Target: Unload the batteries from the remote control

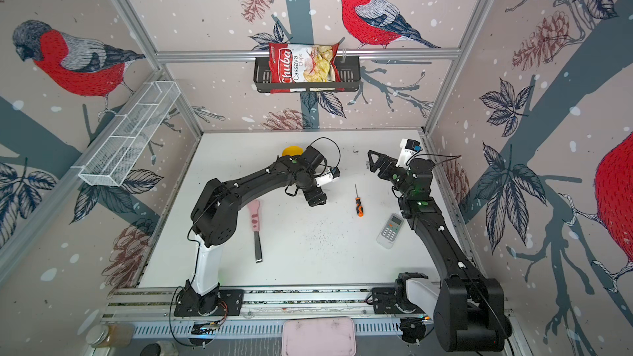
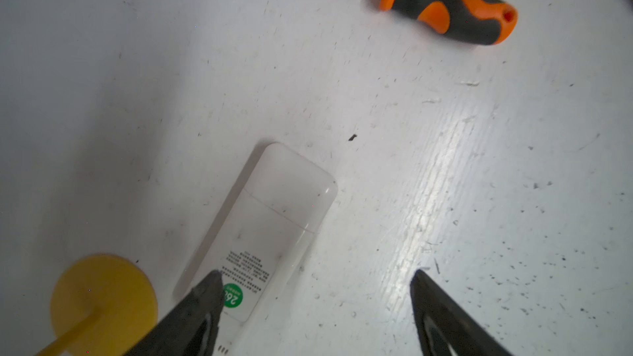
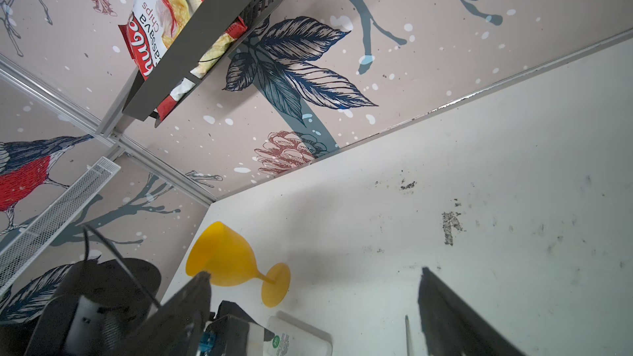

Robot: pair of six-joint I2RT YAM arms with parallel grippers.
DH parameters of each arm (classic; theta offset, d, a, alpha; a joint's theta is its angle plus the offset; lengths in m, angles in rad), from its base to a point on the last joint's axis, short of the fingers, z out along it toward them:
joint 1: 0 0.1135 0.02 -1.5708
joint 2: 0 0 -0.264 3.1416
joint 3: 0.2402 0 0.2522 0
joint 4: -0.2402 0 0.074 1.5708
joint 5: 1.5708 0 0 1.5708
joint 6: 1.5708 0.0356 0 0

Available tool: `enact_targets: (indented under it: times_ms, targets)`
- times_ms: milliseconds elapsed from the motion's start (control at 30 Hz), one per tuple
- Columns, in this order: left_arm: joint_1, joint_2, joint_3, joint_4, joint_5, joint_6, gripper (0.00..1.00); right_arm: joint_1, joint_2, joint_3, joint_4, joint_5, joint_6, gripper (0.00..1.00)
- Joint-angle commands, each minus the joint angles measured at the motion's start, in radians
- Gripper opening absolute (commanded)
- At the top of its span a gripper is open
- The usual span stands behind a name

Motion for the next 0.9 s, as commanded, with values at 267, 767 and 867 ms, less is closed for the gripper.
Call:
enact_targets:
  times_ms: [267, 767, 867]
  targets:
    - [0.058, 0.025, -0.054, 0.053, 0.011, 0.065, 0.84, -0.013, 0.006, -0.010, 0.089, -0.055, 0.002, 0.95]
    - [0.087, 0.089, -0.054, 0.072, 0.024, 0.043, 0.83, -0.019, 0.007, -0.028, 0.102, -0.063, 0.000, 0.95]
    - [0.088, 0.087, -0.062, 0.077, 0.021, 0.043, 0.83, -0.019, 0.009, -0.030, 0.105, -0.064, 0.001, 0.95]
